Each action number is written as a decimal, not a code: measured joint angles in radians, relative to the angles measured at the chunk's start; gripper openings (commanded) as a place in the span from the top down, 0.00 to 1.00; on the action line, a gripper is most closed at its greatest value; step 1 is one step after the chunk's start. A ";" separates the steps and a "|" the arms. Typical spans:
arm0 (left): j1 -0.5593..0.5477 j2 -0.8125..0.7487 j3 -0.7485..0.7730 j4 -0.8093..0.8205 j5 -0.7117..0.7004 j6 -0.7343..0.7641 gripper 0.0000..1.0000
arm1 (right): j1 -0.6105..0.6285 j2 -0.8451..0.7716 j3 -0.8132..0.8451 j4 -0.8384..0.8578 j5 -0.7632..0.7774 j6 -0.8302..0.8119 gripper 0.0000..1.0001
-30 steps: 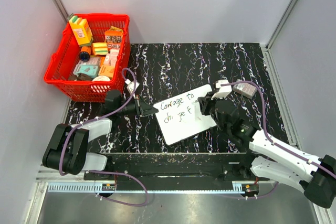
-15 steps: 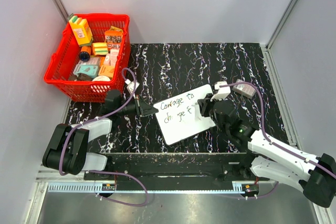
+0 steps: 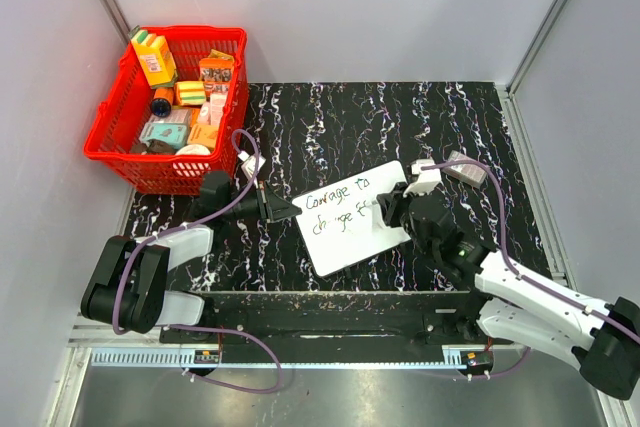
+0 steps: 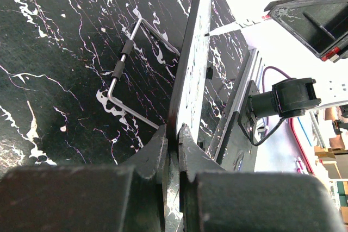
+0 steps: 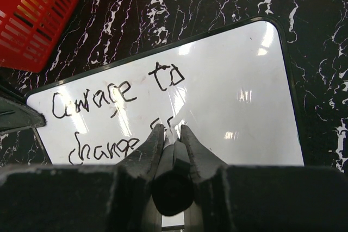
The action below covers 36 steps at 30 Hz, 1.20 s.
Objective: Write a sentence on the whiteboard
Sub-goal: Write on the whiteboard at the whiteboard stand.
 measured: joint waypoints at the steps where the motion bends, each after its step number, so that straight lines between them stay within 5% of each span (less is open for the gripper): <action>1: 0.000 0.000 0.000 0.000 0.000 0.000 1.00 | 0.000 -0.004 -0.003 -0.002 -0.001 0.002 1.00; 36: 0.000 0.000 0.000 0.000 0.000 0.000 1.00 | 0.000 -0.045 -0.031 -0.056 -0.042 0.038 1.00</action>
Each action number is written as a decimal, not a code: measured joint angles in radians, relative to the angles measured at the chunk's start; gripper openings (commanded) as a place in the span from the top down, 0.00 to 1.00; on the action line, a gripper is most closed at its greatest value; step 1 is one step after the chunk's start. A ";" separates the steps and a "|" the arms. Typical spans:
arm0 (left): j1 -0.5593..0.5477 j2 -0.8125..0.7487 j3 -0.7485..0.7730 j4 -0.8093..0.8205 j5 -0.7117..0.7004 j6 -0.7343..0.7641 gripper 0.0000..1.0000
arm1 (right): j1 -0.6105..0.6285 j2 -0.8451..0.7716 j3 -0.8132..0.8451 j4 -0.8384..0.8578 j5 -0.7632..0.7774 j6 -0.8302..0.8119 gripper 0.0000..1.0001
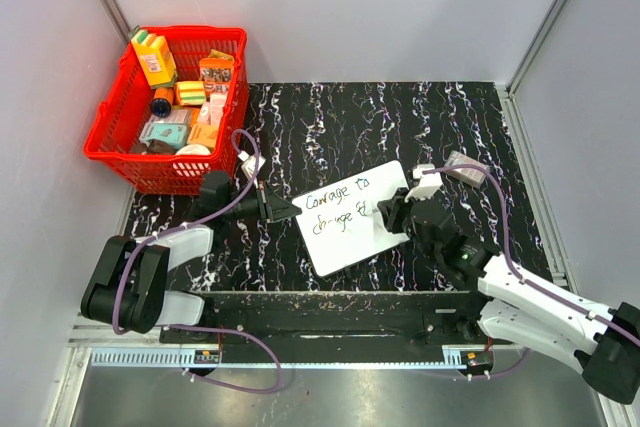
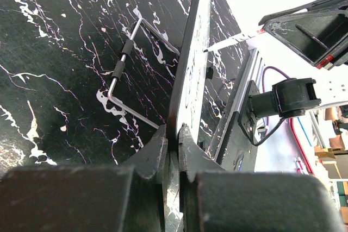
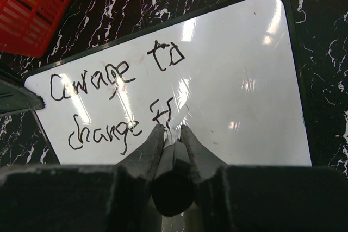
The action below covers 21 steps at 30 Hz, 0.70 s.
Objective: Write a sentence on the whiteboard
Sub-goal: Write on the whiteboard at the whiteboard stand.
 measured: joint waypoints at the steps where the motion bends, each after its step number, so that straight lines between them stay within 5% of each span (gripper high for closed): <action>1: 0.000 0.000 0.000 0.000 0.000 0.000 1.00 | 0.000 0.003 0.001 0.001 0.001 0.000 1.00; 21: 0.000 0.000 0.000 0.000 0.000 0.000 1.00 | 0.000 0.039 0.034 0.023 0.034 -0.030 1.00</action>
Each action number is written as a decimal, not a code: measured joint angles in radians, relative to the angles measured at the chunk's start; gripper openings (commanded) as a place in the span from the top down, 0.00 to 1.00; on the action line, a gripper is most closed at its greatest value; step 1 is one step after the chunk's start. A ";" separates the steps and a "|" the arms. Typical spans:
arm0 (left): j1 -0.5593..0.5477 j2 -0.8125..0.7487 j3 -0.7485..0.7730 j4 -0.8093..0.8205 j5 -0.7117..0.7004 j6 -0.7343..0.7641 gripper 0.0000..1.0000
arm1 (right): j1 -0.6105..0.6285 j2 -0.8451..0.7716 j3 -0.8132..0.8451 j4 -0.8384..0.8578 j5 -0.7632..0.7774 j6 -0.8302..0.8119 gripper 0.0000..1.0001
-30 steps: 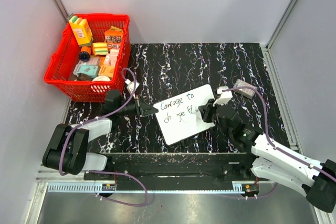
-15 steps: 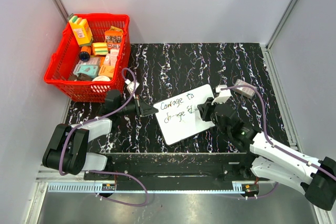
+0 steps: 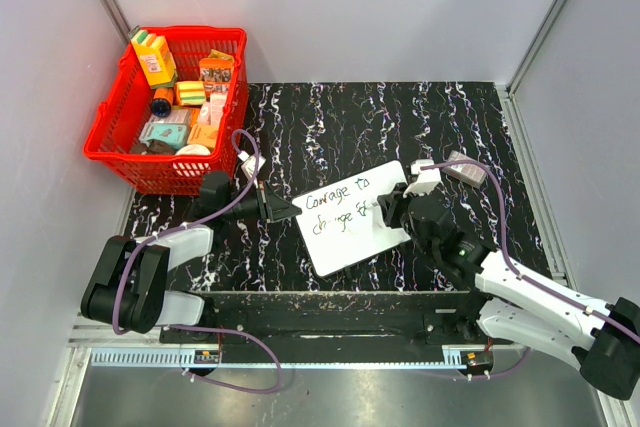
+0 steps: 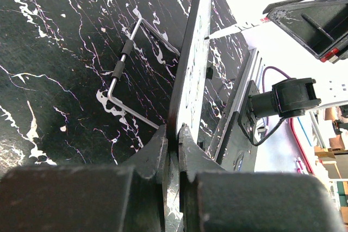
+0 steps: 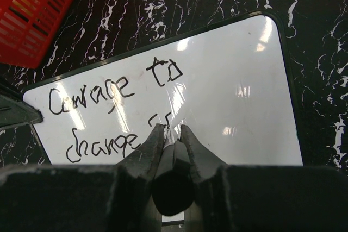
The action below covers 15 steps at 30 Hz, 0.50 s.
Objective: Write a sentence on the whiteboard
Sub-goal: Write on the whiteboard at the whiteboard stand.
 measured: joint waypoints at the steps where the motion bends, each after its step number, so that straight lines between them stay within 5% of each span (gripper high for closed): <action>1: 0.000 0.000 0.000 0.000 0.000 0.000 1.00 | 0.000 0.000 0.000 0.000 0.003 -0.002 1.00; 15: 0.000 0.000 0.000 0.000 0.000 0.000 1.00 | 0.000 -0.006 0.000 0.003 0.018 -0.003 1.00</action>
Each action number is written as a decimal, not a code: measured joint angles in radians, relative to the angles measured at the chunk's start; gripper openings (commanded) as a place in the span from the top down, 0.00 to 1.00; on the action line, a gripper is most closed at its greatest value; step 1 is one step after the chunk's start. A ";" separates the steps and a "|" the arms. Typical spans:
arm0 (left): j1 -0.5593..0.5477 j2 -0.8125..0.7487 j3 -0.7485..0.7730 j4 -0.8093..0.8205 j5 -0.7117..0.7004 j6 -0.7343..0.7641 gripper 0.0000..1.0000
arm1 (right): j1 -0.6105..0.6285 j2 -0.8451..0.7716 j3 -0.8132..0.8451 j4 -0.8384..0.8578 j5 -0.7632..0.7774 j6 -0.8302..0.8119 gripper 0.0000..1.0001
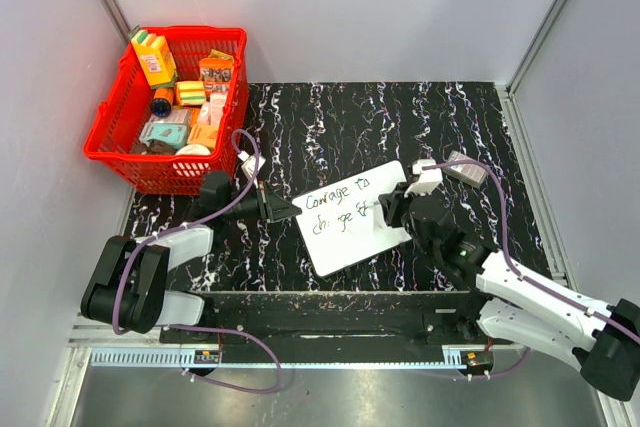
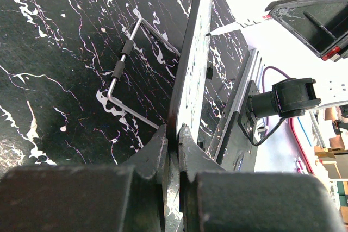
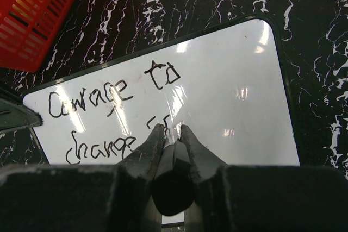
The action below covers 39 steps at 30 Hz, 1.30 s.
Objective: Write a sentence on the whiteboard
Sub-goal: Write on the whiteboard at the whiteboard stand.
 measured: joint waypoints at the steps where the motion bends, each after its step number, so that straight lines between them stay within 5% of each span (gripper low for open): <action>1: 0.000 0.000 0.000 0.000 0.000 0.000 1.00 | 0.000 -0.002 0.000 -0.001 0.000 0.000 1.00; 39: 0.000 0.000 0.000 0.000 0.000 0.000 1.00 | 0.000 -0.117 -0.022 -0.080 -0.024 0.016 1.00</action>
